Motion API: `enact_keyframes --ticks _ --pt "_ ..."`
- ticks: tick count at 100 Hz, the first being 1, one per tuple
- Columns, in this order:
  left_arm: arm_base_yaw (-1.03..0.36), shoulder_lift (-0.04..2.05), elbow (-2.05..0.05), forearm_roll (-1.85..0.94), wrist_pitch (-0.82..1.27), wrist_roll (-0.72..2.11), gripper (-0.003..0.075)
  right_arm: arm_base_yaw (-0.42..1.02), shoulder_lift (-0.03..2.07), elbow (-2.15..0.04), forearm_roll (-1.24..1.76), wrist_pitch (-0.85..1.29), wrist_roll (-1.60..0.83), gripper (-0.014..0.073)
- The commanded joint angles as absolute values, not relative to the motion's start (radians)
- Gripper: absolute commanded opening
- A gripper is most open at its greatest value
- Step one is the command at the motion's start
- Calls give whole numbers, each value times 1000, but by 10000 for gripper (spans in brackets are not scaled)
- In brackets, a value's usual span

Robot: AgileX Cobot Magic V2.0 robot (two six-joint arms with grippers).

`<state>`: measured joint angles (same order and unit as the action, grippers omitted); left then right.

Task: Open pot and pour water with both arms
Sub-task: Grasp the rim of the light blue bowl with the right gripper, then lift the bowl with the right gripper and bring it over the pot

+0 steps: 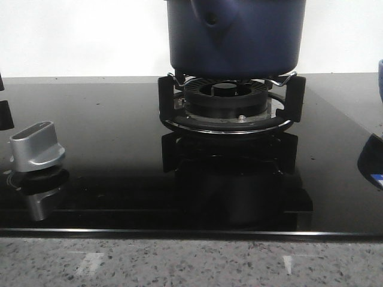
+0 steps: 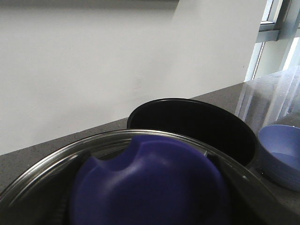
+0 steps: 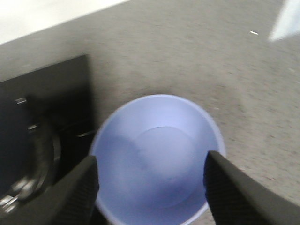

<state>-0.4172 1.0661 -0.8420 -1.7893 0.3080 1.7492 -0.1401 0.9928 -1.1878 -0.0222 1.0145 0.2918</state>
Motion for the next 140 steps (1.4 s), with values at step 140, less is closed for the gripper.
enact_keyframes --ticks 140 --pt "-415 1039 -874 -1821 380 1743 337 -396 1390 -1066 214 944 308 127"
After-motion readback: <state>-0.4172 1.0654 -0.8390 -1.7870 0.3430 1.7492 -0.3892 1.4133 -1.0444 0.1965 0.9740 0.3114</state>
